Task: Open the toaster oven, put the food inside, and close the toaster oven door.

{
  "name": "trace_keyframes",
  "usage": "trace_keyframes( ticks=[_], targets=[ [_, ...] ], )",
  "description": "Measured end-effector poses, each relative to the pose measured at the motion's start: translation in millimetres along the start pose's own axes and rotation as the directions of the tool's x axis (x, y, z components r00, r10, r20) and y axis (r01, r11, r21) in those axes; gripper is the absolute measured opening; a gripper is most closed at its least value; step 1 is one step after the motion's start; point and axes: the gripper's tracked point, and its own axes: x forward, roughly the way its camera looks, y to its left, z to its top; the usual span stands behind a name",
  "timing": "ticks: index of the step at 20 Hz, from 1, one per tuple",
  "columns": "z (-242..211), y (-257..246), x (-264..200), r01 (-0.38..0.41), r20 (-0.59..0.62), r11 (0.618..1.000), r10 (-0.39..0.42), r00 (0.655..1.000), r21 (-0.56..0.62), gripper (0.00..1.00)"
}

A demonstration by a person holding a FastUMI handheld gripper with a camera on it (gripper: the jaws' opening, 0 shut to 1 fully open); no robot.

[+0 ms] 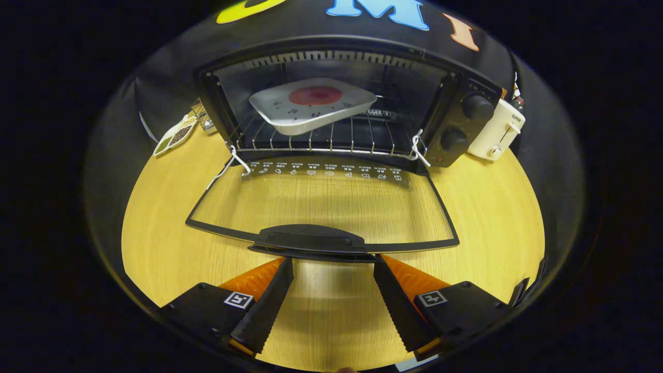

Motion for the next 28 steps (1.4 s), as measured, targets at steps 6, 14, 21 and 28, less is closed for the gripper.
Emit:
trace_keyframes(
  ticks=[6,14,21,28],
  targets=[
    [27.8,0.9,-34.2,-0.038,0.132,0.999,0.042,0.990,-0.030,0.99],
    [129.8,-15.2,-100.4,-0.015,0.427,0.999,0.028,0.904,-0.033,0.99],
    [164.7,-65.6,-196.4,0.030,0.656,0.999,-0.034,0.754,0.017,0.99],
    [150.1,-161.1,-247.9,0.137,0.715,0.986,-0.165,0.679,0.098,0.99]
  ],
)
